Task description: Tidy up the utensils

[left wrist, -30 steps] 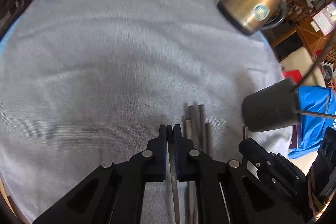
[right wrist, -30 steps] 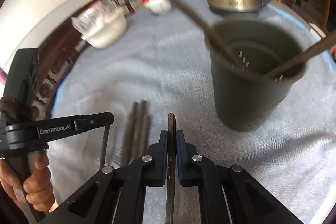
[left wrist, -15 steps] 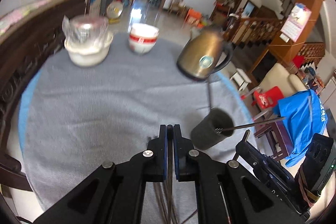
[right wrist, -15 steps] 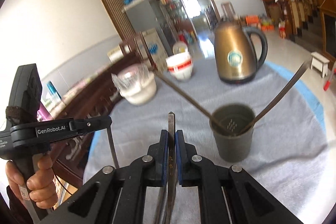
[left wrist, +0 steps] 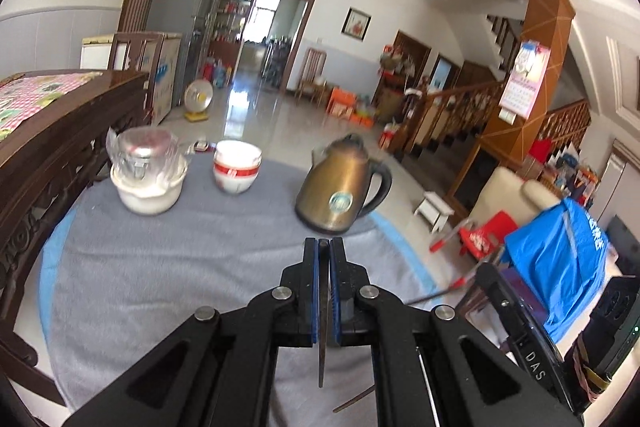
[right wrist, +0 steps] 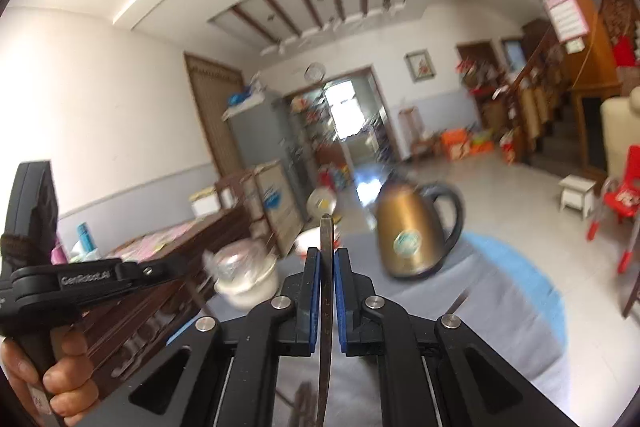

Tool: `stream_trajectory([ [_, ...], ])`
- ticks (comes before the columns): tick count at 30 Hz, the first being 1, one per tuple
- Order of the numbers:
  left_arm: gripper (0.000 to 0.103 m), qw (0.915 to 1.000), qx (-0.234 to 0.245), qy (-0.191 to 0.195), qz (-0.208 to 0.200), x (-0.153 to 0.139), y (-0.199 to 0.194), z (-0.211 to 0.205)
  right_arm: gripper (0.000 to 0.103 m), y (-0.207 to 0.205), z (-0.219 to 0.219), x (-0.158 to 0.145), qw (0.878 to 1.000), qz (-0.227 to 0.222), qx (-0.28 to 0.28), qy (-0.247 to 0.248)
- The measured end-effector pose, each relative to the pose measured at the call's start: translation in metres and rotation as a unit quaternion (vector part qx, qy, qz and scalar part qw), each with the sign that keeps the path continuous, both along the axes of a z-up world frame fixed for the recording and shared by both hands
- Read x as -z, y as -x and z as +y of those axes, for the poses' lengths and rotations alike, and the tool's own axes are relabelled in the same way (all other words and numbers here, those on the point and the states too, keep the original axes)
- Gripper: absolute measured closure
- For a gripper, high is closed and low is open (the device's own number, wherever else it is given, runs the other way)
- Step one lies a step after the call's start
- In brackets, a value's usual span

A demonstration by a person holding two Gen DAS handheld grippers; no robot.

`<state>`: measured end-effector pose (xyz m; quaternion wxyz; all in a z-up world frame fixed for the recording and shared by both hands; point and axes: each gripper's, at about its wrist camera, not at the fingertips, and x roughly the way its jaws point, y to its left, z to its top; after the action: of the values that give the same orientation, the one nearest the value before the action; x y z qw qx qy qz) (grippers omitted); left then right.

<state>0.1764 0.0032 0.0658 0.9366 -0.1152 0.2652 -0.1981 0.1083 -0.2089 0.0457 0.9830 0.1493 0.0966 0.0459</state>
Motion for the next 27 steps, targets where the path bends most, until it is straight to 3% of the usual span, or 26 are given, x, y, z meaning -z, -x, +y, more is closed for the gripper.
stream_trajectory([
  [10, 0.098, 0.9945, -0.030, 0.063, -0.078, -0.028, -0.017, -0.020, 0.096, -0.009, -0.034, -0.029, 0.989, -0.101, 0.105, -0.009],
  [14, 0.098, 0.9930, -0.043, 0.058, -0.093, -0.022, -0.027, -0.038, 0.096, -0.022, -0.030, -0.025, 0.983, -0.118, 0.143, 0.015],
  [21, 0.098, 0.9942, -0.058, 0.010, -0.091, 0.016, -0.043, -0.069, 0.096, -0.059, -0.017, 0.008, 0.986, -0.069, 0.144, 0.040],
  [27, 0.098, 0.9978, -0.035, -0.020, -0.054, 0.040, -0.044, -0.075, 0.096, -0.064, -0.026, 0.030, 0.993, -0.010, 0.115, 0.022],
])
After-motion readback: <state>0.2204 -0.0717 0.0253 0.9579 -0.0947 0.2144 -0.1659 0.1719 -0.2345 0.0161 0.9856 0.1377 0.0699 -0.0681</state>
